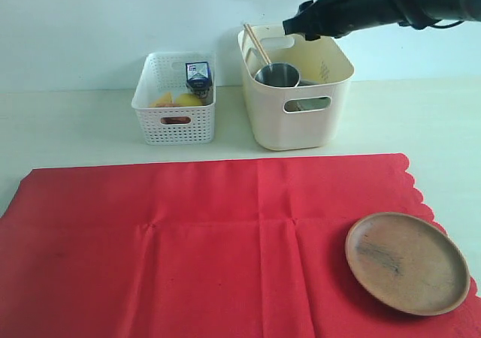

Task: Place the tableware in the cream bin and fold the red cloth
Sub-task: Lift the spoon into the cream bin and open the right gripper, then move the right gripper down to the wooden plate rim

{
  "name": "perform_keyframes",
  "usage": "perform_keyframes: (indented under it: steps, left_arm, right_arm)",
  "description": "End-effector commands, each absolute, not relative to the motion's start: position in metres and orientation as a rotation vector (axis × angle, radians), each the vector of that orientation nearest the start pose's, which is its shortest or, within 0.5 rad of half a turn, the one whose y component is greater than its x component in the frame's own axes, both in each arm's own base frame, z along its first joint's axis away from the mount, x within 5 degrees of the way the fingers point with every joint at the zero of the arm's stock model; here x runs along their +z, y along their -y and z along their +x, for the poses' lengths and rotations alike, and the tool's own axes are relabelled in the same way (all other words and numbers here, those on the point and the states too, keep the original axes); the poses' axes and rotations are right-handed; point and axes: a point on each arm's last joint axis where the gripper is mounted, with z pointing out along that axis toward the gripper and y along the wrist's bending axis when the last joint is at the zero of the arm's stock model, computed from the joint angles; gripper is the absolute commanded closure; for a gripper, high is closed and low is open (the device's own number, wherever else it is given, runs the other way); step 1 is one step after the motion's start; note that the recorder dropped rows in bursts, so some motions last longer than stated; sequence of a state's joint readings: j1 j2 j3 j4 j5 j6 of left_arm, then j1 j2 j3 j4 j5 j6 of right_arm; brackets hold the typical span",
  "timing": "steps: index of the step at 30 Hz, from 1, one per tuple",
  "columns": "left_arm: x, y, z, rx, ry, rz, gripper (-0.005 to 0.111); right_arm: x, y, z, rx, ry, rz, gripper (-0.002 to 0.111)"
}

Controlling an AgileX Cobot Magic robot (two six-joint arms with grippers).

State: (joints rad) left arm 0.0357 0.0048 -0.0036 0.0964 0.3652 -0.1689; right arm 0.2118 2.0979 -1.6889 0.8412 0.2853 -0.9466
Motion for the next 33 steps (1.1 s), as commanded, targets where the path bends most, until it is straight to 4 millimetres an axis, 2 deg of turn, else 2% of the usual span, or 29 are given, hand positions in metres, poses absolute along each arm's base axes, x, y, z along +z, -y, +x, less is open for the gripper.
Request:
perform_keyframes:
  steps: [1, 4, 6, 9, 14, 19, 23, 33]
  left_arm:
    - [0.181, -0.005, 0.053, -0.002, -1.833, -0.127, 0.106]
    - [0.181, -0.005, 0.053, -0.002, -1.833, -0.127, 0.106]
    - [0.181, -0.005, 0.053, -0.002, -1.833, -0.127, 0.106]
    - [0.181, -0.005, 0.053, -0.002, -1.833, -0.127, 0.106]
    - [0.181, -0.005, 0.053, -0.002, -1.833, -0.127, 0.106]
    - [0.181, -0.005, 0.053, -0.002, -1.833, -0.127, 0.106]
    - [0.181, -0.005, 0.053, -0.002, -1.833, -0.127, 0.106]
    - [0.181, -0.005, 0.053, -0.002, -1.833, -0.127, 0.106]
  right_arm:
    - [0.288, -0.126, 0.461, 0.377, -2.016, -0.525, 0.057]
    - [0.317, -0.125, 0.439, 0.409, -2.056, -0.558, 0.057]
    - [0.327, -0.123, 0.429, 0.409, -2.091, -0.58, 0.057]
    - [0.349, -0.112, 0.403, 0.337, -2.198, -0.588, 0.057]
    - [0.369, -0.095, 0.373, 0.214, -2.356, -0.563, 0.057]
    - [0.385, -0.088, 0.349, 0.193, -2.426, -0.536, 0.057]
    - [0.389, -0.084, 0.336, 0.181, -2.414, -0.535, 0.057]
    - [0.365, -0.073, 0.314, 0.076, -2.402, -0.541, 0.057]
